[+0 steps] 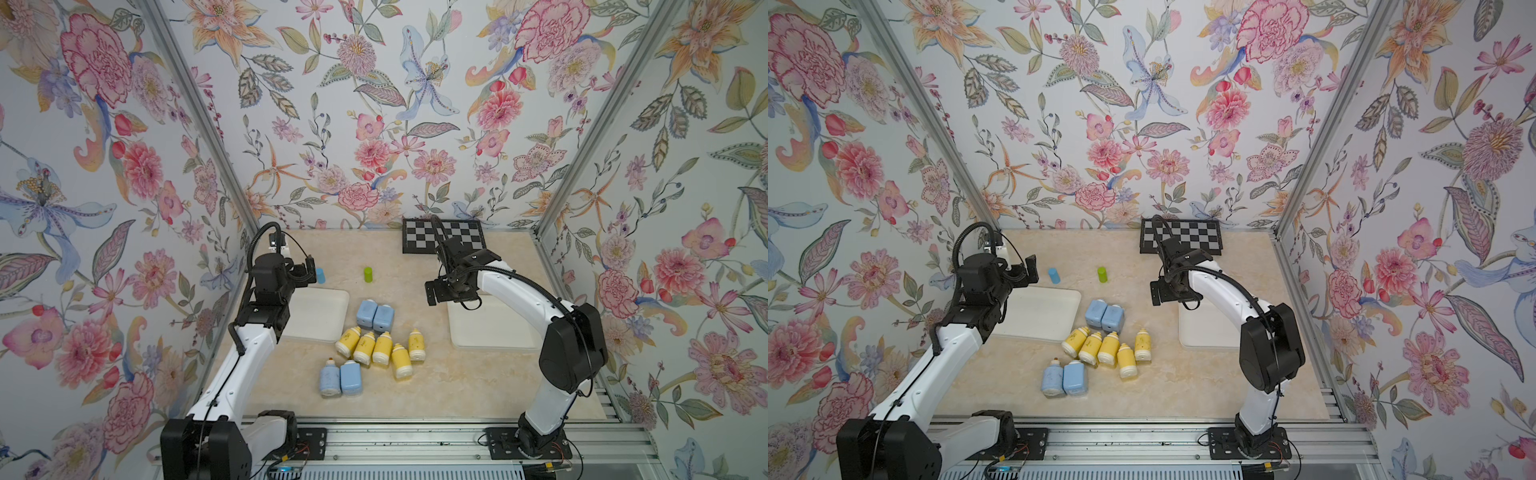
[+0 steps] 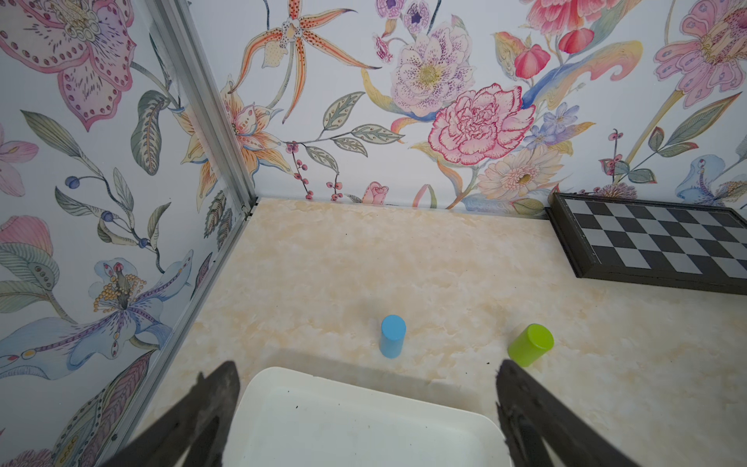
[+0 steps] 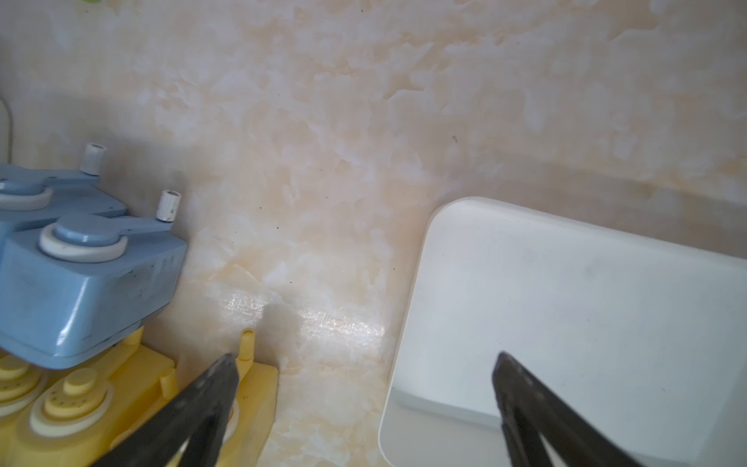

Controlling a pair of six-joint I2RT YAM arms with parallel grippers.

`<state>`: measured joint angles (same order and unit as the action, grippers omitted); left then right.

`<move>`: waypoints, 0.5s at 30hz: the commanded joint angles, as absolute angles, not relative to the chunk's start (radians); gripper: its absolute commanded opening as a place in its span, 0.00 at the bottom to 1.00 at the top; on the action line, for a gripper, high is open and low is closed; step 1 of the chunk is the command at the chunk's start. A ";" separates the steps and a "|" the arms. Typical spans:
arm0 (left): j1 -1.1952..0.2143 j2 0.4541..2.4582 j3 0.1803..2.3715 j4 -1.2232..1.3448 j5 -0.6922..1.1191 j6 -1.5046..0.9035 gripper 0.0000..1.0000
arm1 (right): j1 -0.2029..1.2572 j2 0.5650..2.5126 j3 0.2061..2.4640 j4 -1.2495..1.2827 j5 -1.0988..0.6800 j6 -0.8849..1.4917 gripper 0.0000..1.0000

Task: Place the pencil sharpeners by color into the storage box
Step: Adjust the storage box at the center of the board.

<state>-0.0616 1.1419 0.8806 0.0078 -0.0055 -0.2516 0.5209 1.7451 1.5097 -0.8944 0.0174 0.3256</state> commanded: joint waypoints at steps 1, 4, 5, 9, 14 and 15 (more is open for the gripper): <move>-0.056 1.114 0.889 0.019 0.023 -0.255 0.99 | 0.458 1.695 1.466 -0.935 -0.143 0.376 1.00; -0.056 1.109 0.901 0.007 0.027 -0.255 0.99 | 0.501 1.681 1.480 -0.935 -0.186 0.409 1.00; -0.056 1.105 0.905 0.001 0.023 -0.253 0.99 | 0.539 1.677 1.498 -0.936 -0.156 0.429 1.00; -0.057 1.083 0.908 -0.013 0.007 -0.240 0.99 | 0.642 1.672 1.546 -0.942 -0.059 0.577 1.00; -0.055 1.043 0.884 -0.007 0.001 -0.227 1.00 | 0.700 1.697 1.509 -0.926 -0.067 0.709 1.00; -0.054 1.038 0.880 -0.007 0.000 -0.224 1.00 | 0.721 1.697 1.521 -0.925 -0.054 0.717 1.00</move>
